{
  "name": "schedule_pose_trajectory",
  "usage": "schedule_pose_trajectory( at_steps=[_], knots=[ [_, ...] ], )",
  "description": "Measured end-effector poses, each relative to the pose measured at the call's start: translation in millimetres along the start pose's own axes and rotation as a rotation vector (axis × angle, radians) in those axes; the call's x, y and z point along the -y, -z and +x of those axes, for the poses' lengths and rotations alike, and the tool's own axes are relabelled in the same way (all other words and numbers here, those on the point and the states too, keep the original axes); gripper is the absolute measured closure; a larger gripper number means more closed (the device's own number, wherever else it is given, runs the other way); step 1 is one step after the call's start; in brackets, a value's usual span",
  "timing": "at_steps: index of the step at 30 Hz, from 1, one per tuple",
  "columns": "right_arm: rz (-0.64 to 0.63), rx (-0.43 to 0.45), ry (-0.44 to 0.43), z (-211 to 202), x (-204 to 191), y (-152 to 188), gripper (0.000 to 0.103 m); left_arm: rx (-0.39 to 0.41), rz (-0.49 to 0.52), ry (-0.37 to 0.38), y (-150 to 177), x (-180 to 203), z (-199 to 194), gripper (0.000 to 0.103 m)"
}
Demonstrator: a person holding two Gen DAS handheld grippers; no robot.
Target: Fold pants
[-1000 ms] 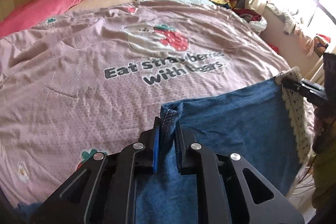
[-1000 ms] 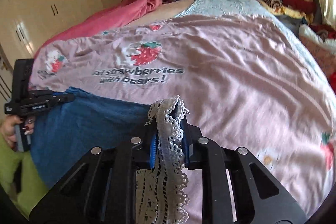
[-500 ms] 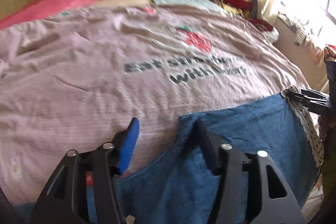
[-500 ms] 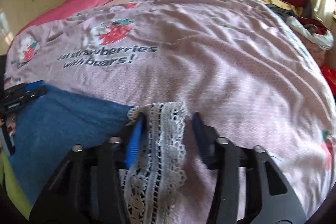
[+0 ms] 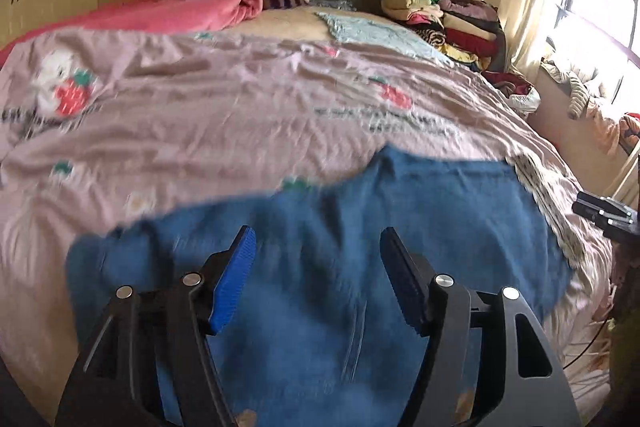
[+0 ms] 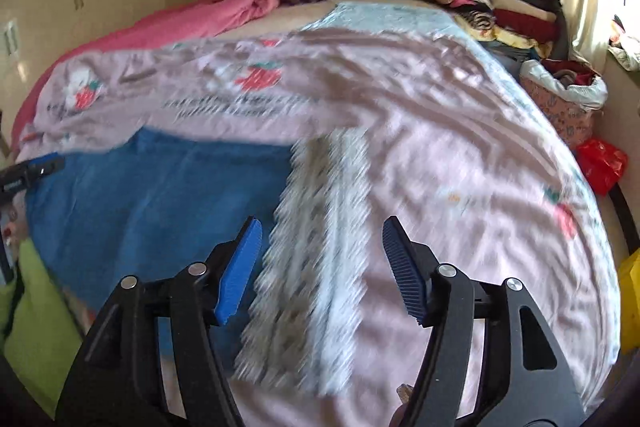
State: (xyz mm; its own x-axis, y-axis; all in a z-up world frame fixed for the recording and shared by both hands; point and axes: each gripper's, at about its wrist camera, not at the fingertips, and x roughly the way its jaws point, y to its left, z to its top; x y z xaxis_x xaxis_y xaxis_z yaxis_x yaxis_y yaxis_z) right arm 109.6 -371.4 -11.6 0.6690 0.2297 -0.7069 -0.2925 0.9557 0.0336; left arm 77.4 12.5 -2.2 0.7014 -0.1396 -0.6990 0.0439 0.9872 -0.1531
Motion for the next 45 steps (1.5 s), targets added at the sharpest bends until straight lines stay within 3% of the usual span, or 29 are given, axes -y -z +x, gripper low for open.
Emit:
schedule_pose_trajectory(
  at_steps=[4,8,9,10,13,16,17,21,32,37,45],
  knots=[
    [-0.098,-0.005,-0.053,0,-37,13,0.047,-0.046,-0.003,0.008,14,-3,2,0.040],
    [-0.134,-0.037,-0.090,14,-60,12,0.047,-0.075,0.021,-0.049,13,-1,20,0.039],
    [-0.140,-0.041,-0.090,17,-64,11,0.047,-0.087,0.021,-0.065,13,-1,24,0.025],
    [-0.149,-0.049,-0.091,21,-67,11,0.047,-0.104,0.020,-0.080,11,-3,31,0.020],
    [-0.156,-0.082,-0.040,29,-68,13,0.042,-0.138,0.014,-0.118,9,-13,47,0.020],
    [-0.158,-0.144,0.091,39,-57,23,0.042,-0.141,-0.007,-0.099,11,-24,53,0.020],
    [-0.145,-0.152,0.099,40,-52,26,0.042,-0.134,-0.014,-0.086,13,-27,52,0.020],
    [-0.047,-0.136,0.043,40,-34,33,0.043,-0.124,-0.035,-0.062,13,-31,50,0.020],
    [-0.017,-0.104,0.022,17,-40,27,0.035,-0.077,-0.059,-0.029,15,-27,19,0.019],
    [-0.042,-0.067,-0.024,5,-58,24,0.034,-0.061,-0.035,0.015,16,-7,0,0.018],
    [-0.075,-0.120,-0.100,25,-86,33,0.032,-0.115,0.170,0.099,34,68,11,0.018]
  ],
)
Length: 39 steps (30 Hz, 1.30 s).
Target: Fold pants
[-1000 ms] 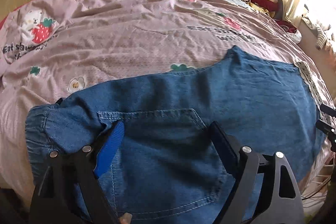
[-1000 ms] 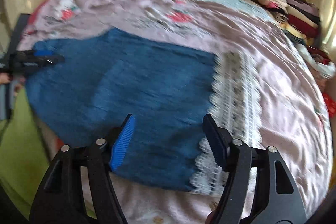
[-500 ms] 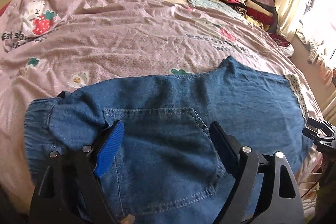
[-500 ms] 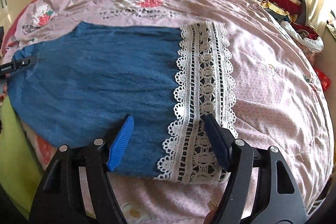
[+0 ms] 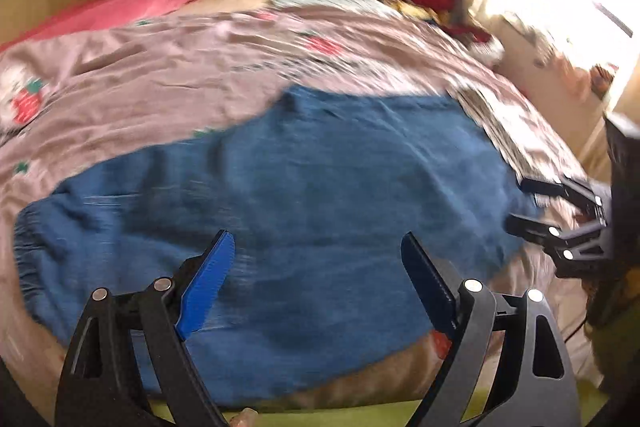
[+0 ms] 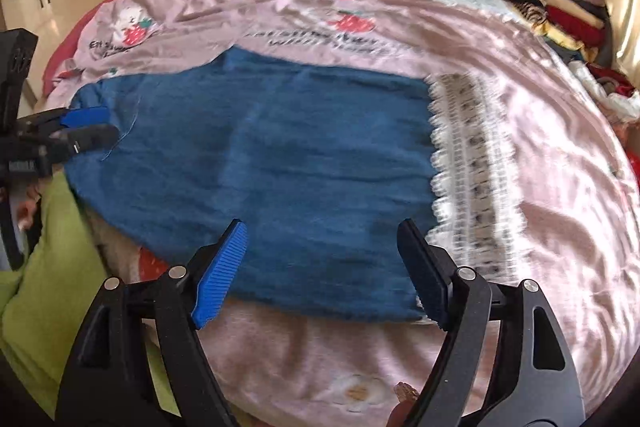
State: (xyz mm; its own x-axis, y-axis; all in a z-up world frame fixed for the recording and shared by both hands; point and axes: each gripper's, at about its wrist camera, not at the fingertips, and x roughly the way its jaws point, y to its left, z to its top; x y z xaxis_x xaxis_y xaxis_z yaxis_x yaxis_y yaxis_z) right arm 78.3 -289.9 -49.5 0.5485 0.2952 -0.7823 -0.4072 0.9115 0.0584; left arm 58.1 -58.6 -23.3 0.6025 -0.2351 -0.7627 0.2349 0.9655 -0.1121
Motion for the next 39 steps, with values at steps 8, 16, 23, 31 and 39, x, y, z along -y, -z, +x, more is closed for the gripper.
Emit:
schedule_pose_trajectory(
  at_steps=[8,16,23,31,39],
  knots=[
    [0.044,-0.048,-0.021,14,4,10,0.027,-0.144,0.054,-0.047,10,11,42,0.008],
    [0.060,0.025,-0.024,-11,5,-2,0.026,-0.080,0.057,-0.061,7,14,21,0.005],
    [0.079,0.081,-0.004,-30,14,-11,0.022,-0.031,0.034,-0.074,-3,11,1,0.005],
    [0.109,0.142,0.043,-53,36,-16,0.019,0.020,0.037,-0.080,-25,15,-15,0.005],
    [0.139,0.191,0.077,-69,55,-17,0.018,0.036,0.054,-0.064,-44,26,-20,0.005]
  ],
)
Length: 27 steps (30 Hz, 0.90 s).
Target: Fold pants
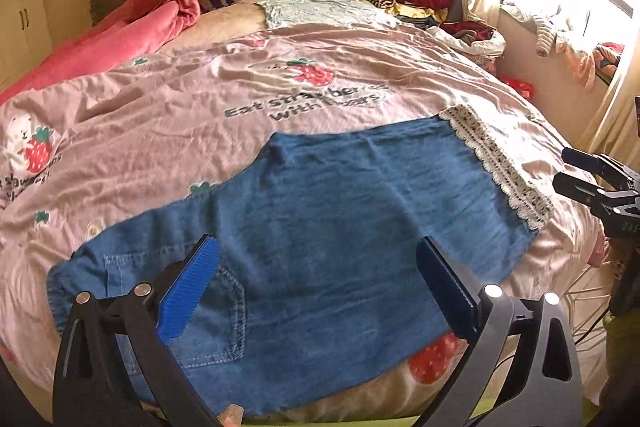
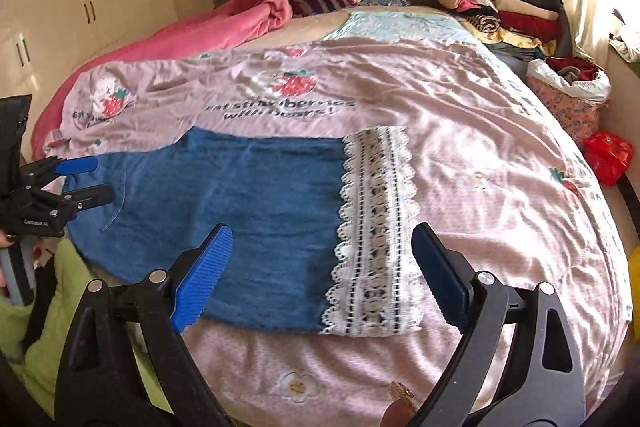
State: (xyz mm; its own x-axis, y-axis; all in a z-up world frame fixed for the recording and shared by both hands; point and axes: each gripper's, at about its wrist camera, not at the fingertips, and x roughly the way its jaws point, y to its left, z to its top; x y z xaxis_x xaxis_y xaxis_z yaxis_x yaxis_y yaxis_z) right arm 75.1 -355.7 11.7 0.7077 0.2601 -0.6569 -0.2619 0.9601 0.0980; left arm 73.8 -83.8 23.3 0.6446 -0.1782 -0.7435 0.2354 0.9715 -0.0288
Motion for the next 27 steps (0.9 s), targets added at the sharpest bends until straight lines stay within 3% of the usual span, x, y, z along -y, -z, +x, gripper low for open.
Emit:
schedule_pose_trajectory(
  at_steps=[14,27],
  knots=[
    [0.066,0.000,0.019,-2,33,12,0.018,0.013,0.096,0.039,-51,40,23,0.005],
    [0.103,-0.048,-0.016,11,47,28,0.018,-0.055,0.116,0.152,-89,70,90,0.005]
  ],
)
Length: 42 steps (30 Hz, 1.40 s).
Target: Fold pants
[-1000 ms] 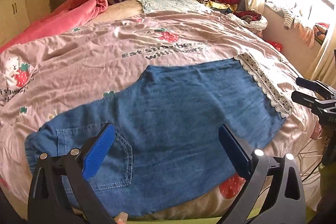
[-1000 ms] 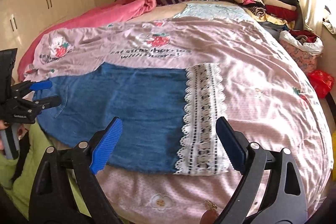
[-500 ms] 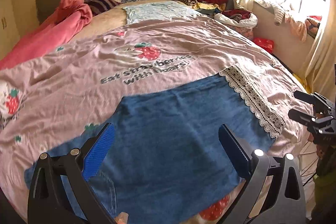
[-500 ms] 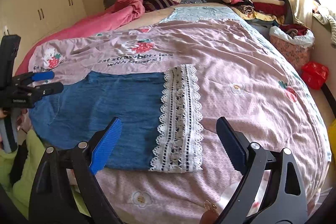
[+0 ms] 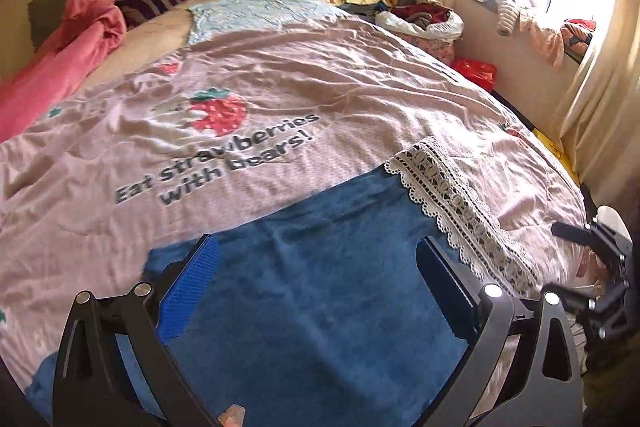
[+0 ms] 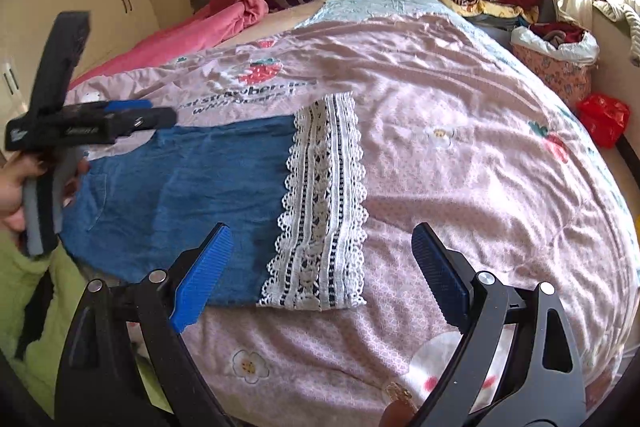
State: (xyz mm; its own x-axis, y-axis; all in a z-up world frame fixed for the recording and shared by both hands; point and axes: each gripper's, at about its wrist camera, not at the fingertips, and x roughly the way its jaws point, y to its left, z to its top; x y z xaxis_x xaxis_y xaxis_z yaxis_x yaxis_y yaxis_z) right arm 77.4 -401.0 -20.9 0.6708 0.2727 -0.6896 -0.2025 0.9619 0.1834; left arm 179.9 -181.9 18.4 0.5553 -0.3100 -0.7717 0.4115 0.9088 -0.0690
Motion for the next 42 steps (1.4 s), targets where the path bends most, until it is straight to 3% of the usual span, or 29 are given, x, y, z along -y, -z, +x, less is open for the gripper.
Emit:
schedule_pose_trajectory(
  at_steps=[11,21,24,26,30,31,33,34,42],
  knots=[
    [0.073,-0.067,-0.078,33,2,10,0.018,-0.059,0.131,0.057,-26,20,69,0.005],
    [0.117,-0.076,-0.099,52,3,13,0.020,-0.117,0.147,0.128,-37,21,120,0.006],
    [0.122,-0.066,-0.126,53,3,13,0.039,-0.136,0.115,0.198,-34,20,130,0.025],
    [0.117,-0.062,-0.142,55,3,12,0.041,-0.131,0.111,0.221,-33,22,130,0.034],
    [0.123,-0.056,-0.181,65,2,10,0.057,-0.139,0.092,0.275,-31,28,128,0.068],
    [0.121,-0.053,-0.187,65,1,9,0.066,-0.141,0.102,0.279,-29,32,127,0.075],
    [0.123,-0.051,-0.218,66,-1,8,0.081,-0.140,0.119,0.271,-28,37,127,0.081],
    [0.123,-0.048,-0.225,65,-2,7,0.083,-0.139,0.116,0.268,-28,38,126,0.084],
    [0.035,0.000,-0.238,44,-34,-13,0.086,-0.079,0.026,0.330,-29,19,102,0.095]
  ],
)
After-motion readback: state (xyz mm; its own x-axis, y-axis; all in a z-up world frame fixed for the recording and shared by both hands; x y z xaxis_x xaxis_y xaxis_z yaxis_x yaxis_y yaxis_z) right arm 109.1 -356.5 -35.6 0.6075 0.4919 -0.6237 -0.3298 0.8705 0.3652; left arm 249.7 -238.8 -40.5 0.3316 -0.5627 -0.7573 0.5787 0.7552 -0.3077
